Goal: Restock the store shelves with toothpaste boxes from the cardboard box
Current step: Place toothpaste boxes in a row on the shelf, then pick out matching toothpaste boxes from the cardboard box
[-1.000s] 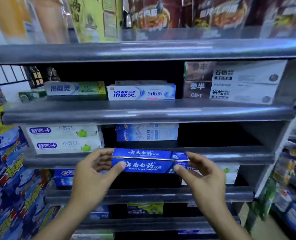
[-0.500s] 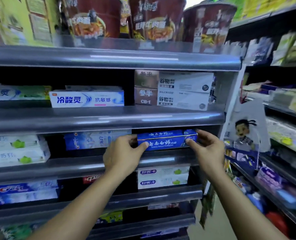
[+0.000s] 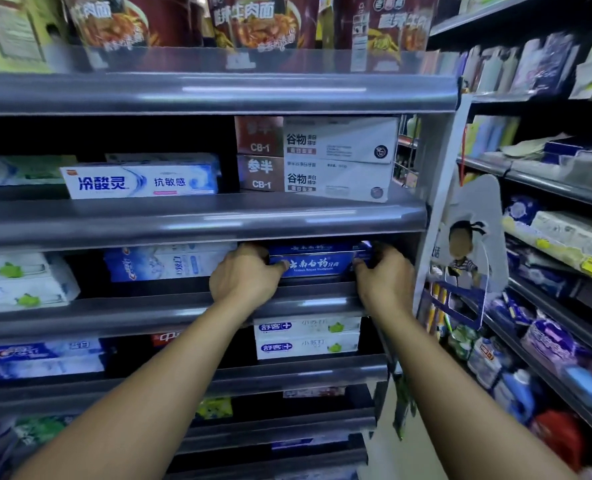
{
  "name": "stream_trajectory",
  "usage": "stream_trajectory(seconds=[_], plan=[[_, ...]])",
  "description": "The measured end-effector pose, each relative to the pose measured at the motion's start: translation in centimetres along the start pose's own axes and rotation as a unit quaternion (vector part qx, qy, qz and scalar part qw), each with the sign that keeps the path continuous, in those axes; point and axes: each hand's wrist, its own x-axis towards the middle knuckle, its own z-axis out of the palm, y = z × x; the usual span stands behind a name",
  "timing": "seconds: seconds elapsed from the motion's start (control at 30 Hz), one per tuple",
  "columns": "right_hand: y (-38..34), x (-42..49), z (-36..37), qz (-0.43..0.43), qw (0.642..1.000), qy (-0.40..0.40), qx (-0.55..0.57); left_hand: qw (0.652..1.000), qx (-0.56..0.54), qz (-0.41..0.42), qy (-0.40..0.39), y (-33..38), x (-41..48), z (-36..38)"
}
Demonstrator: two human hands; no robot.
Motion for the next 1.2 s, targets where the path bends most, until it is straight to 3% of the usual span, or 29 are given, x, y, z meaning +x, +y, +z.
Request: stream_trajectory(seconds=[0.13,0.23,0.33,0.4,0.47,0.57,0.67,0.77,0.87,0.97,1.07,1.2], plan=[[-0.4,-1.4,-1.1,-0.054,0.998,0.018,0.01,0.997,0.043,0.059,0.033,-0.2,-1.4,-1.0],[0.3,-4.7,-2.0,-0.174,0.981,0.085,0.019,0.974,0.021,0.176,0.144,-2.7,-4.1,-1.9],[2.5,-9.6,-1.5,-0.227,0.966,0.117,0.052,0.932,-0.049,0.302,0.192,-7.7,-8.6,-1.2],[4.6,-13.6,-0.3,-0.212,0.972,0.08,0.065,0.918,-0.061,0.361,0.154,-12.5,-12.1,0.4],[7.1,-17.9,1.6,-0.172,0.983,0.014,0.061,0.929,-0.069,0.359,0.065,-17.9,-15.7,2.8],[12.1,-25.2,5.2,-0.055,0.991,-0.109,0.048,0.966,-0.09,0.228,-0.087,-26.7,-21.4,7.4],[18.0,-33.1,9.2,0.085,0.973,-0.209,0.04,0.97,-0.089,0.061,-0.216,-35.4,-26.9,13.1],[24.2,-40.6,13.7,0.227,0.927,-0.297,0.025,0.937,-0.059,-0.119,-0.324,-42.6,-32.3,19.3],[30.4,-47.6,18.6,0.33,0.872,-0.361,0.013,0.883,0.0,-0.227,-0.41,-48.8,-37.2,26.3],[36.3,-53.3,23.3,0.372,0.834,-0.408,-0.009,0.846,0.051,-0.294,-0.442,-54.3,-41.0,33.5],[42.0,-57.4,27.9,0.376,0.812,-0.444,-0.031,0.822,0.059,-0.374,-0.425,-59.0,-44.0,40.5],[47.5,-60.3,32.7,0.34,0.819,-0.46,-0.046,0.81,0.094,-0.415,-0.404,-64.4,-46.0,48.1]])
